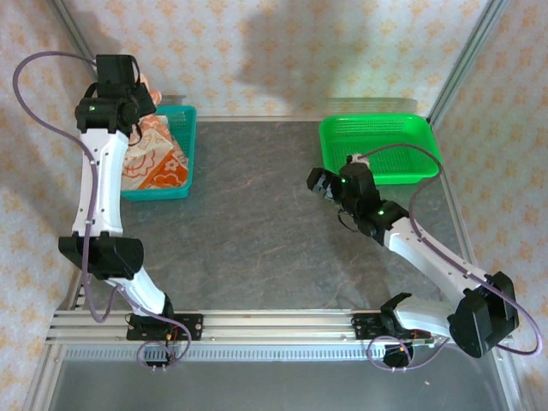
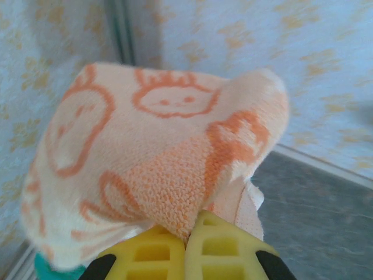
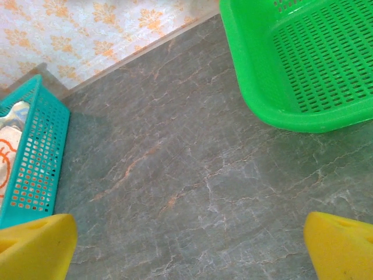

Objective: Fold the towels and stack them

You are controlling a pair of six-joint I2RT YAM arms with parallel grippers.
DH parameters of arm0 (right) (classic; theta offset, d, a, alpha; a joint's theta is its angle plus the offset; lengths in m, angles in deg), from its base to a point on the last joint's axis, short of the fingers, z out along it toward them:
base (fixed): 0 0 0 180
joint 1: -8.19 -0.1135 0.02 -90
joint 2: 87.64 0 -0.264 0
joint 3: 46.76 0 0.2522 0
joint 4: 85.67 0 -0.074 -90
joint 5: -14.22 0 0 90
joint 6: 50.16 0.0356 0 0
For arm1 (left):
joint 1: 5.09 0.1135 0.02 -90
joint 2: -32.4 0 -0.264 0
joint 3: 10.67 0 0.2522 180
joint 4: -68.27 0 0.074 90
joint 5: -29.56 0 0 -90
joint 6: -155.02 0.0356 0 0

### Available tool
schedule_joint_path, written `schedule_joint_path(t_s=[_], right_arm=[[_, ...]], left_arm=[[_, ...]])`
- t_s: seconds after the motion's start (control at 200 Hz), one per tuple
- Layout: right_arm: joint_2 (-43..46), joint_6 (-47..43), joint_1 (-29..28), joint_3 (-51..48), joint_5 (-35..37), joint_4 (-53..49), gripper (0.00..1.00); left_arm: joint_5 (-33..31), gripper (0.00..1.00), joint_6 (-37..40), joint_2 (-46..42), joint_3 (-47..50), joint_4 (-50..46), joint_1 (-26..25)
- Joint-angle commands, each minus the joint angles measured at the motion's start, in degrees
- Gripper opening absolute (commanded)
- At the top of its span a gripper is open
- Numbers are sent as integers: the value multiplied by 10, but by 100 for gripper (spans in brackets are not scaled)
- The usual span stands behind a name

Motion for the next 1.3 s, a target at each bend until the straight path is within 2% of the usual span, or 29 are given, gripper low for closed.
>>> schedule_joint_path(t_s=[0.0,0.135,0.235,0.375,0.59,0.706,0.761,0.856,0.966,1.031,1.076,1.171,1.296], right_arm=[[-4,10,-3,0,13,20,99],[0,11,-3,-3,18,20,99],[9,8,-4,-6,28,14,99],[31,-4,-3,-9,41,-7,99],[60,-26,-3,10,90,-79,99],[67,-38,-3,16,100,-100,99],[62,-41,-3,22,101,-112,99],[46,-42,-3,30,89,-123,99],[26,-43,-3,38,61,-121,99],[13,-42,-3,45,46,-124,99],[6,-40,-3,48,37,-126,99],[-4,-40,-5,53,16,-127,99],[-37,-45,-15,56,-13,-126,99]], left_arm=[[33,0,-12,-28,-32,-17,-32],[86,0,-37,-35,-37,-18,-85],[99,0,-71,-42,-14,-8,-147],[72,0,-137,-71,63,36,-242],[33,0,-298,-117,186,75,-363],[39,0,-377,-121,242,82,-405],[56,0,-392,-114,273,100,-407],[46,0,-379,-81,287,96,-397],[76,0,-345,-21,281,108,-347],[82,29,-323,16,273,109,-312],[88,42,-297,43,268,117,-293],[78,56,-254,84,253,97,-265],[76,58,-210,86,274,86,-247]])
